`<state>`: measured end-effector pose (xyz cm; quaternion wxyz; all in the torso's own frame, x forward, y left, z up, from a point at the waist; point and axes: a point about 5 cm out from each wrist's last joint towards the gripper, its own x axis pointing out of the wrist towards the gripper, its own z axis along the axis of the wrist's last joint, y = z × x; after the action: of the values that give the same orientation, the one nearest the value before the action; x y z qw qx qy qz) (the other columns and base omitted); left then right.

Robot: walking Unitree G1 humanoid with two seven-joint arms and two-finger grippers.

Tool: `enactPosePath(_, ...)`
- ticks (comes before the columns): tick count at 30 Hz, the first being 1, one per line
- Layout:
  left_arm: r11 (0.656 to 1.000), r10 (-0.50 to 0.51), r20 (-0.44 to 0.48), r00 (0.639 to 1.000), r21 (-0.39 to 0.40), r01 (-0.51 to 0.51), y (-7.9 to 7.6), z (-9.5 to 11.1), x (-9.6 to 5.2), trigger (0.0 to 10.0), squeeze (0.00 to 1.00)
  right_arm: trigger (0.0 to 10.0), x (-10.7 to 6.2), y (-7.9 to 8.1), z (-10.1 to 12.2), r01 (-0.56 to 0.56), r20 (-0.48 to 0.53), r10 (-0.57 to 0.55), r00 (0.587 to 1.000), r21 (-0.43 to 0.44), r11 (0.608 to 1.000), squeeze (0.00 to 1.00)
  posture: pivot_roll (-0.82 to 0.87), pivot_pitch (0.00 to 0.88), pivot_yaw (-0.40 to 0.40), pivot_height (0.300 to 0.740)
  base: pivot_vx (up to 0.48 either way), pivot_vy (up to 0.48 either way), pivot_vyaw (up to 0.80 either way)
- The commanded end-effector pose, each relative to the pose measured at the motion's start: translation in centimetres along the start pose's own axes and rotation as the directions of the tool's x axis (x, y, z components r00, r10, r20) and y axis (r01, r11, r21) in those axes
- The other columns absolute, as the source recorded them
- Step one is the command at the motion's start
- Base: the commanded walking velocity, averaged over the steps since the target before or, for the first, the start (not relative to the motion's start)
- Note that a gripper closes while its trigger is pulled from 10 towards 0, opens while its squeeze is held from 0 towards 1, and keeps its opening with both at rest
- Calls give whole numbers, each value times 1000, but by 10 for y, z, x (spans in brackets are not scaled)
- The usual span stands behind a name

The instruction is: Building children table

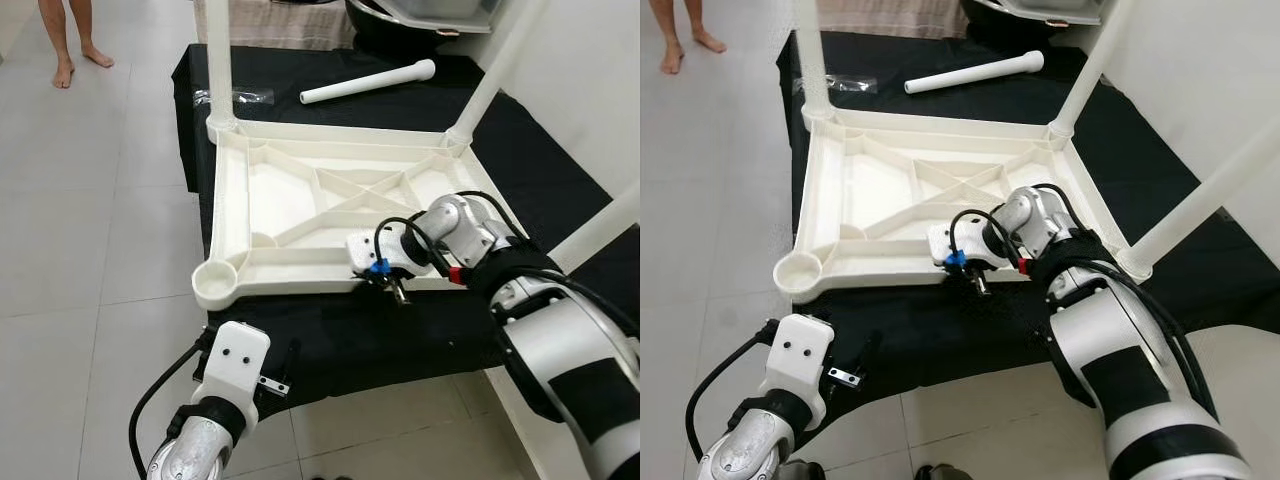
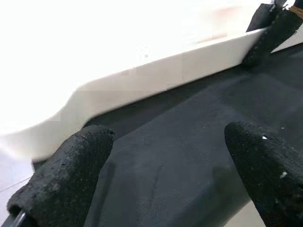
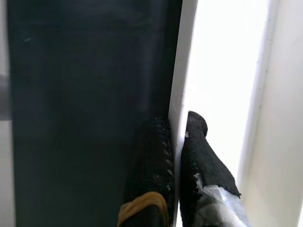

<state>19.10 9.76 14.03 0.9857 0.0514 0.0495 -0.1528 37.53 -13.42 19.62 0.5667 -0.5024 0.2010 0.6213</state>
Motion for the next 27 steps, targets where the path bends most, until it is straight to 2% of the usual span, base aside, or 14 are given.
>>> enactPosePath(1,1000,-13,5,1000,-12,13,-3,1,-2,10000,0,0,3,2,8,-15,35,18,999,-91,996,0,65,175,-186,740,0,0,0)
enactPosePath(11,1000,-12,-1,1000,-12,12,-3,0,-1,10000,0,0,4,3,4,-7,5,8,1000,-110,994,0,66,174,-185,740,0,0,0)
enactPosePath(27,1000,-15,-9,1000,-9,15,-4,-3,-2,10000,0,0,-11,1,-12,59,-97,-71,993,-120,991,0,68,155,-184,740,0,0,0)
